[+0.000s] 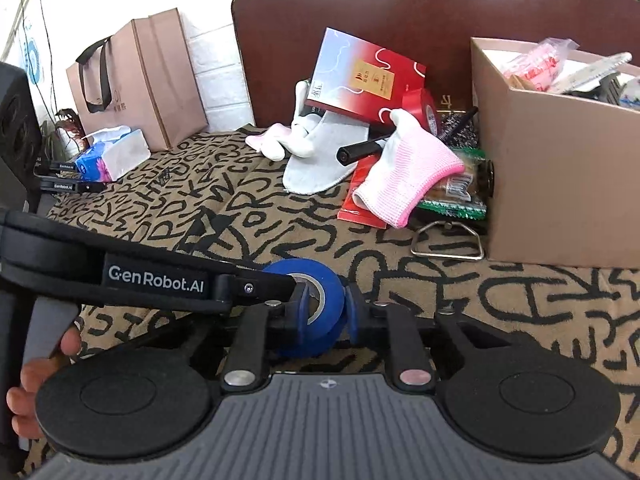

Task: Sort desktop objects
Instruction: 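Lift the blue tape roll and carry it toward the box, then lower the tape roll into the box and open the left gripper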

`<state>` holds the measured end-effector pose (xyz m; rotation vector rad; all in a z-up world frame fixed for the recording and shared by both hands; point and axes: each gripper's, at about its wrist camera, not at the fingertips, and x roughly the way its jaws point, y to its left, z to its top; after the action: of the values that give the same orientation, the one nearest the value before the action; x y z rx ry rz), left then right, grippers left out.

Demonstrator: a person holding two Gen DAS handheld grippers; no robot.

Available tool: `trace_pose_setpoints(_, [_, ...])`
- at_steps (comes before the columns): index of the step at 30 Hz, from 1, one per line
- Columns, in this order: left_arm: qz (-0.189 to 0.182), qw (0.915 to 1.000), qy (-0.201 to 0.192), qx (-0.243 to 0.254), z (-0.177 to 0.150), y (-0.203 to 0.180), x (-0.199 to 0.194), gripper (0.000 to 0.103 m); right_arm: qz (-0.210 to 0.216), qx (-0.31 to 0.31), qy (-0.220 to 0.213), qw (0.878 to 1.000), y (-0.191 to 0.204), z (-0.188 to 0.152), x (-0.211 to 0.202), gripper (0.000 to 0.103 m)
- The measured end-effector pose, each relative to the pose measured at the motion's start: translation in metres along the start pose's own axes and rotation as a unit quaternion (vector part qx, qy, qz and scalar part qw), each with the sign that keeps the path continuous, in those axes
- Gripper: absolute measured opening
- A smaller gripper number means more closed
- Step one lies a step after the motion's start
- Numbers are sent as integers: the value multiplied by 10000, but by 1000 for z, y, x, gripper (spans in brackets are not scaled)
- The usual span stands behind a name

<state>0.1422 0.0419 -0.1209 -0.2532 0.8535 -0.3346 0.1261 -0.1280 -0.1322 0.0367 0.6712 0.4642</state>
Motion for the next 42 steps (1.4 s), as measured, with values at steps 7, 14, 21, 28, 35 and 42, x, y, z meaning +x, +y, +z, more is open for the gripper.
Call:
trace_pose_setpoints(7, [-137, 9995, -215, 168, 0, -36, -17, 39, -182, 27, -165, 9997, -9, 0, -30, 18])
trace_pose_setpoints(14, [-298, 9943, -744, 702, 26, -92, -41, 39, -425, -2, -808, 9958, -25, 20, -79, 18])
trace_pose_setpoints(21, [-546, 9835, -1209, 1231, 70, -160, -39, 39, -805, 9, -1552, 9846, -60, 55, -118, 18])
trace_pose_setpoints(28, [-853, 9777, -1228, 1477, 115, -213, -2, 40, -1200, 198, -1881, 9746, -115, 86, -132, 18])
trace_pose_setpoints(35, [-1123, 9743, -1059, 1643, 145, -259, 50, 40, -1527, 482, -1987, 9669, -176, 97, -130, 18])
trace_pose_setpoints(42, [-1240, 9724, -805, 1805, 159, -289, 100, 40, -1752, 660, -1910, 9636, -226, 101, -119, 18])
